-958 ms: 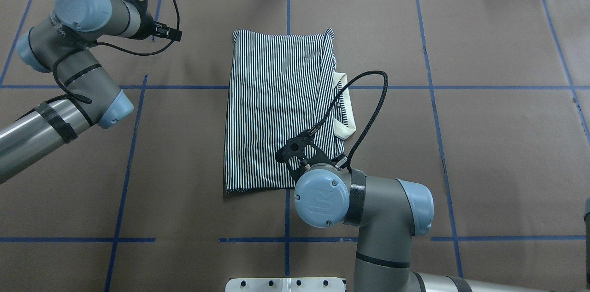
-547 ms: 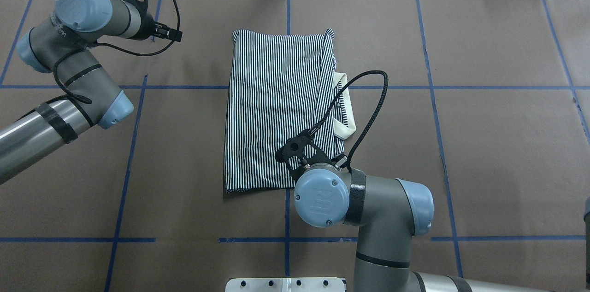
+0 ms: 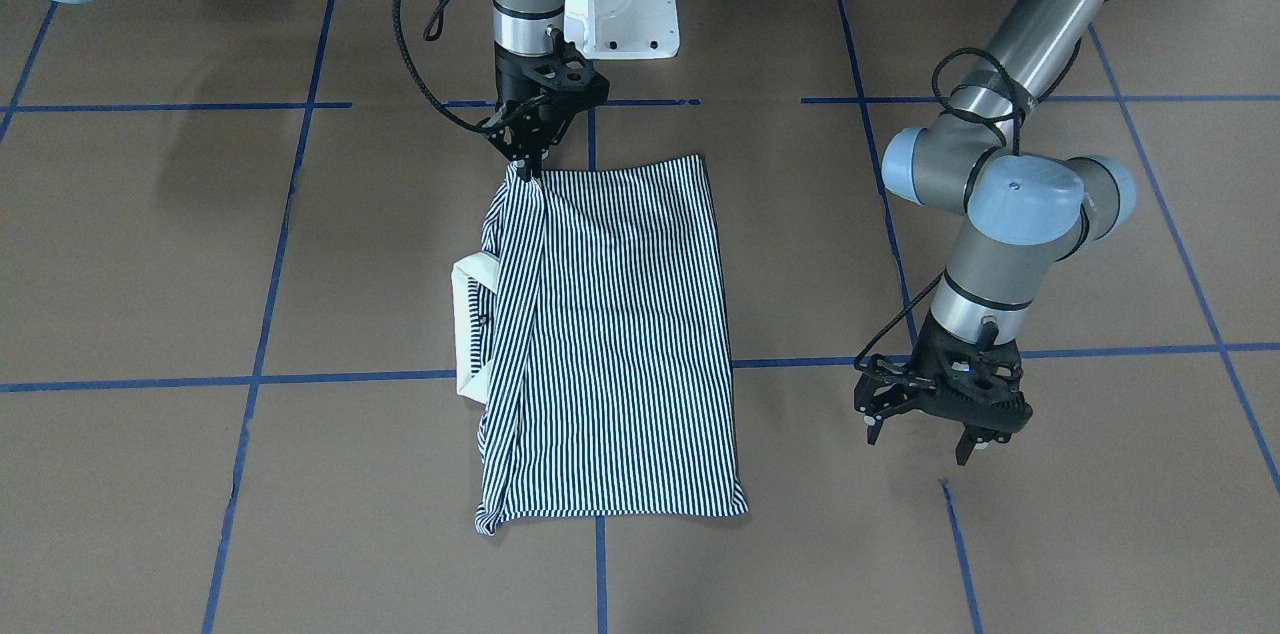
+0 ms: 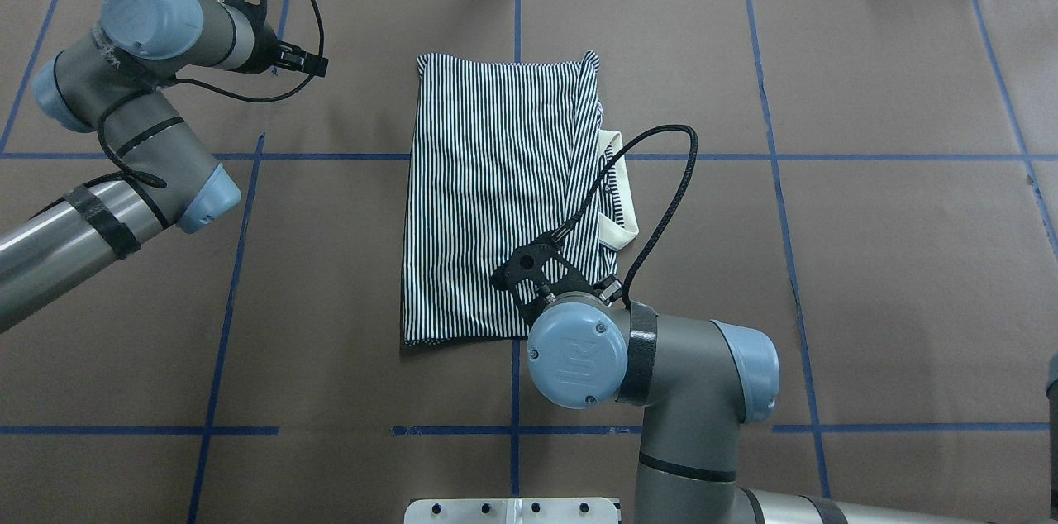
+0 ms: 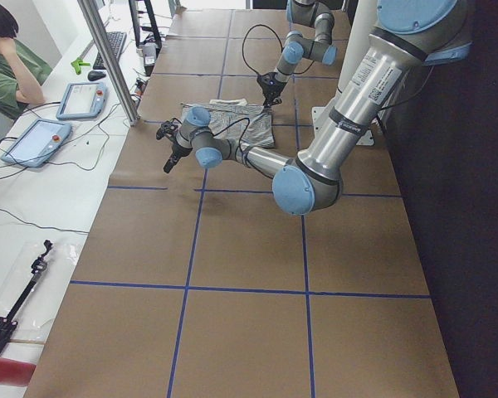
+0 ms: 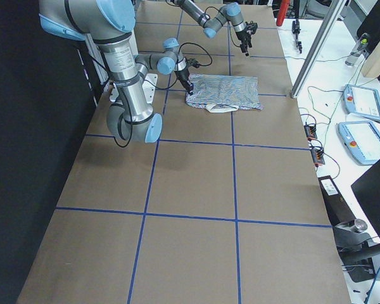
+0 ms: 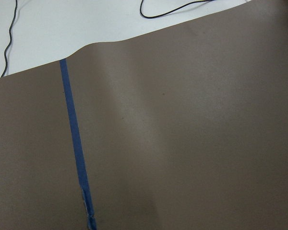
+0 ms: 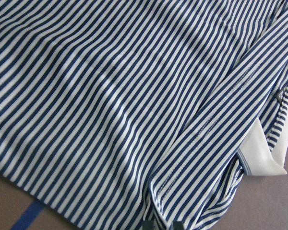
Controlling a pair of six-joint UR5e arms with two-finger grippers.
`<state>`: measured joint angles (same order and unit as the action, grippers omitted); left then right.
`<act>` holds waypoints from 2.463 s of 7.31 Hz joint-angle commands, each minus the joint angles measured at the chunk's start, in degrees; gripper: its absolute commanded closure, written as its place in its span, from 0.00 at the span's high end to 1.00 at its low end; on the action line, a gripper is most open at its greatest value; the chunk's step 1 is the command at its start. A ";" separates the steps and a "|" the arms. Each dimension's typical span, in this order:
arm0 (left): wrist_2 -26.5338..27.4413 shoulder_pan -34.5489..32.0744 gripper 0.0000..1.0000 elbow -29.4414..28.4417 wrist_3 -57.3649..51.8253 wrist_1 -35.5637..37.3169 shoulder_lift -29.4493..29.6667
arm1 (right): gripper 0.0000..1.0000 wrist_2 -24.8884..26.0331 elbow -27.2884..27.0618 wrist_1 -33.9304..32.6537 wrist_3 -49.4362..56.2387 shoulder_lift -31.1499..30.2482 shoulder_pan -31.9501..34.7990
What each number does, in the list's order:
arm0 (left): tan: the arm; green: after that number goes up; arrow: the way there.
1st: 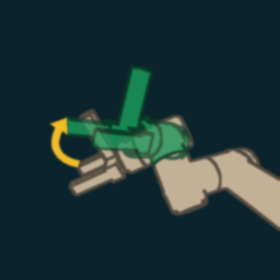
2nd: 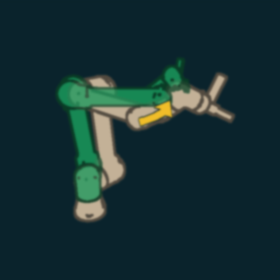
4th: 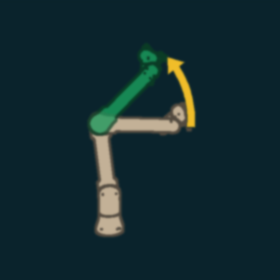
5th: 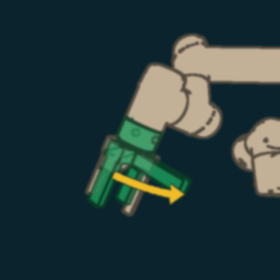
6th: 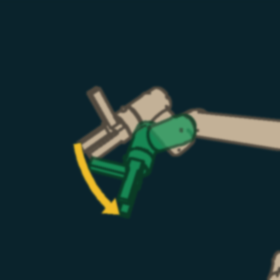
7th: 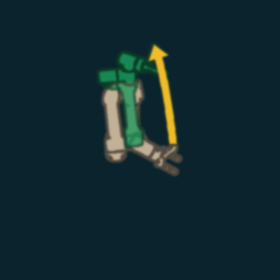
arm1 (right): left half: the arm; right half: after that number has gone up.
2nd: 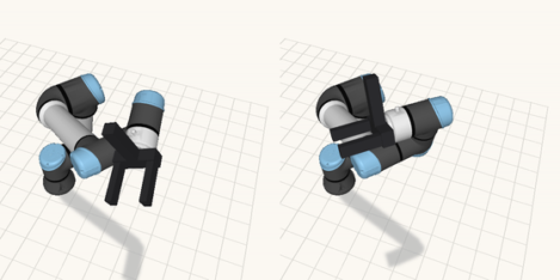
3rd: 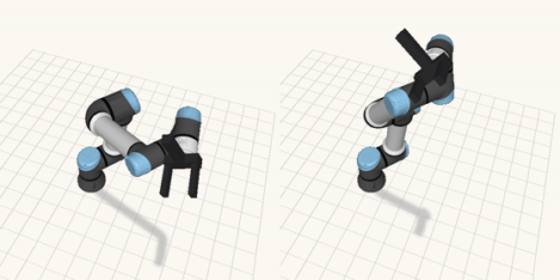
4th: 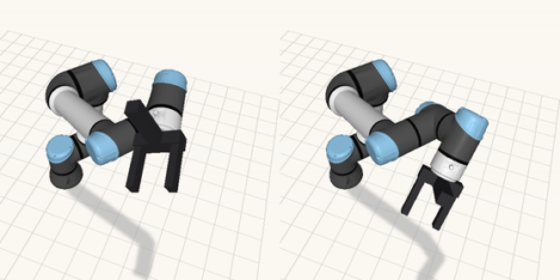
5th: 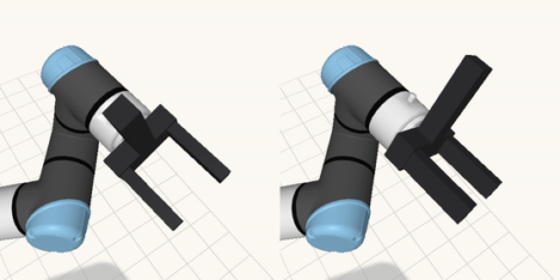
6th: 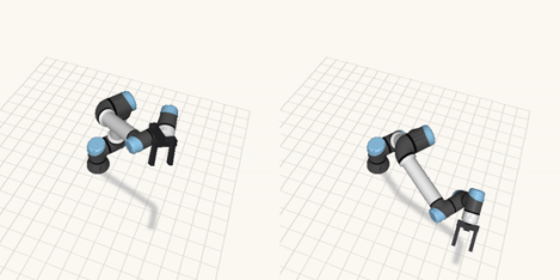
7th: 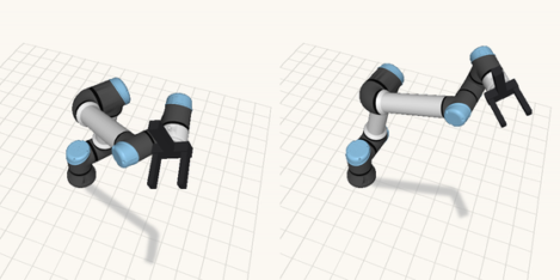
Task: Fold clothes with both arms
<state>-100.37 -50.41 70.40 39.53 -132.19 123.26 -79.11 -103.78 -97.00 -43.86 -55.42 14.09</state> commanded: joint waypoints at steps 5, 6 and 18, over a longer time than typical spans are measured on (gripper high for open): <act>0.09 0.66 1.00 0.18 1.51 -0.09 0.05 | 0.00 0.10 -5.88 -0.03 -1.22 -6.68 1.20; 0.00 0.75 1.00 0.18 1.61 -0.09 -0.04 | 0.00 0.01 -7.65 -0.03 -5.32 -9.59 -0.28; 0.09 1.63 1.00 0.53 1.61 -0.09 -0.04 | 1.00 -4.03 2.86 -0.20 -10.55 -3.37 5.51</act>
<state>-100.31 -48.87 70.93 41.13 -132.25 123.22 -82.49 -102.94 -97.22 -54.57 -58.84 19.62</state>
